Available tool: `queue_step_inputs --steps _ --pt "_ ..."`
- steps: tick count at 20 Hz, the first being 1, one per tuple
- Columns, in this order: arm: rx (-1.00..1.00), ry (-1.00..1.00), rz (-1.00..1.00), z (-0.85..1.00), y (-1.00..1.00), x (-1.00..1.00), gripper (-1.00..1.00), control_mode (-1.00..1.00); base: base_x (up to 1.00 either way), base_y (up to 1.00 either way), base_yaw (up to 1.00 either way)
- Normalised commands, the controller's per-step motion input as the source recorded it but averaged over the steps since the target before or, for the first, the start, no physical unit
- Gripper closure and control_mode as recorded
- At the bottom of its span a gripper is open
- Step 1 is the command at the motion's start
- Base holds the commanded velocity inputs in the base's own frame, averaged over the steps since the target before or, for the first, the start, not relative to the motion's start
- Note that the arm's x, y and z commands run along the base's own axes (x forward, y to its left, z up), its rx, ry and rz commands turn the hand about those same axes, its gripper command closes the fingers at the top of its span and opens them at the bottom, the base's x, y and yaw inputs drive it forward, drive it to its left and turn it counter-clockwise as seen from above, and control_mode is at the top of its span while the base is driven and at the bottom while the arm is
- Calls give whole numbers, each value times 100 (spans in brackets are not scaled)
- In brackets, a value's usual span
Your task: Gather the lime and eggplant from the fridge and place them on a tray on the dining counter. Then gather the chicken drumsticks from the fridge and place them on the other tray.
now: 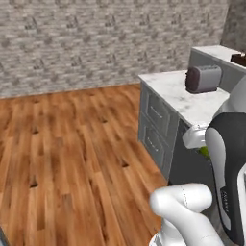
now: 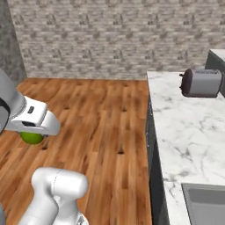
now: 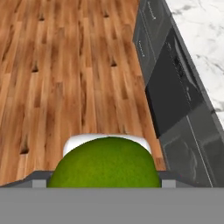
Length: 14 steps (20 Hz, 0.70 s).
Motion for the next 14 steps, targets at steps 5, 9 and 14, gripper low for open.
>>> queue_step_inputs --steps 5,9,14 --pt "0 0 0 0 0 0 100 100 100 10 11" --pt "0 0 0 0 0 0 100 100 100 20 10" --pt "0 0 0 0 0 0 100 100 100 22 5"
